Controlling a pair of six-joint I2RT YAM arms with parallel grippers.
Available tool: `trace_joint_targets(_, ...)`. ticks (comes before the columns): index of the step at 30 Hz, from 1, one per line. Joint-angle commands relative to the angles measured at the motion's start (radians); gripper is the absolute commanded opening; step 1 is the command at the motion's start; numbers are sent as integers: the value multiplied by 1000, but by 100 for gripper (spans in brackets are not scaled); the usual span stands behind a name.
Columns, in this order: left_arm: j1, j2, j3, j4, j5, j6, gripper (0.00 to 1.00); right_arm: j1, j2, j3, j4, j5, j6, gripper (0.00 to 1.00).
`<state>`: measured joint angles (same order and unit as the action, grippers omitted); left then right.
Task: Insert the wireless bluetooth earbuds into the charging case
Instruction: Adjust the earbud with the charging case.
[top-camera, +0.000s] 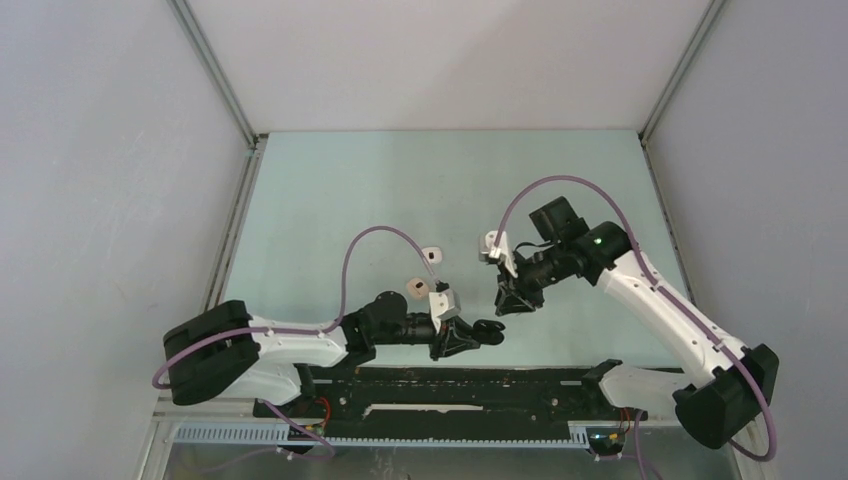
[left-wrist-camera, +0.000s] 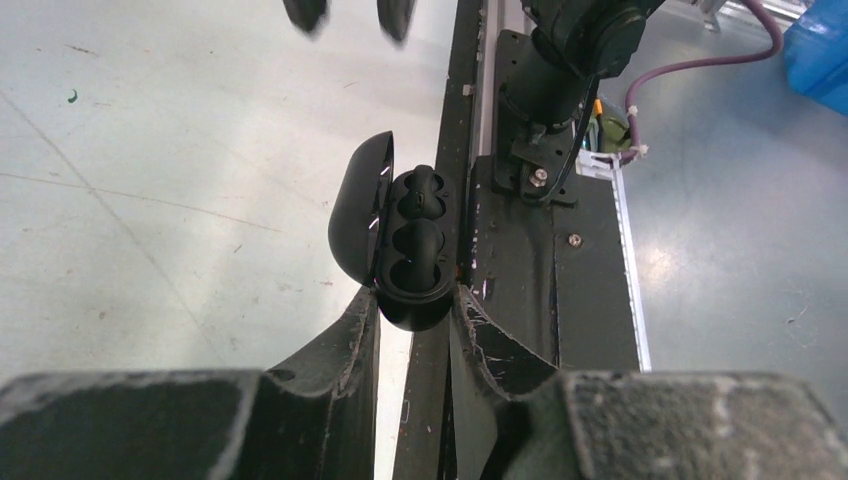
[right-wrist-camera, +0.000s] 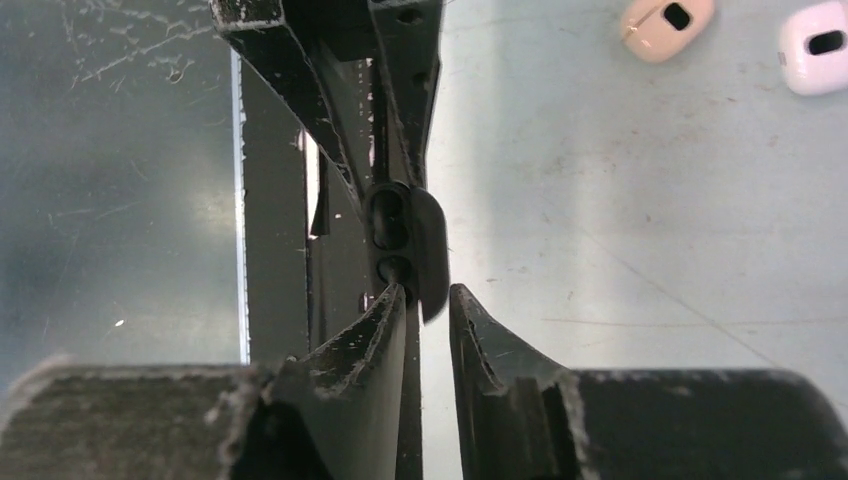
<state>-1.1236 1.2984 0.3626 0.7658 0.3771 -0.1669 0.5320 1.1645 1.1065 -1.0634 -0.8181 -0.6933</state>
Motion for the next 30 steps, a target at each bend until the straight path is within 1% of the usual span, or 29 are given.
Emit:
trace_joint_targets(1, -6, 16, 67, 34, 24, -51, 1, 68, 53, 12, 33, 47, 8, 23)
trace_joint_targets(4, -7, 21, 77, 33, 39, -69, 0, 87, 89, 13, 37, 40, 9, 23)
trace_joint_targets(9, -5, 11, 75, 34, 41, -81, 0, 109, 112, 13, 36, 41, 6, 25)
trace_joint_targets(17, 2, 30, 85, 34, 54, -96, 0, 111, 78, 13, 24, 18, -6, 27)
trace_joint_targets(19, 3, 34, 88, 33, 53, -97, 0, 111, 54, 13, 23, 30, -7, 29)
trace_joint_targets(21, 5, 36, 91, 33, 55, -98, 0, 111, 27, 13, 26, 49, 0, 35)
trace_joint_targets(23, 8, 39, 93, 33, 57, -101, 0, 111, -2, 13, 29, 52, 3, 37)
trace_joint_targets(26, 13, 39, 95, 33, 62, -107, 0, 118, -6, 12, -1, 26, -14, 33)
trace_joint_targets(29, 16, 34, 98, 33, 63, -110, 0, 134, 34, 12, -44, 14, -41, 28)
trace_joint_targets(30, 17, 32, 98, 34, 64, -112, 0, 139, 49, 12, -51, 13, -46, 27)
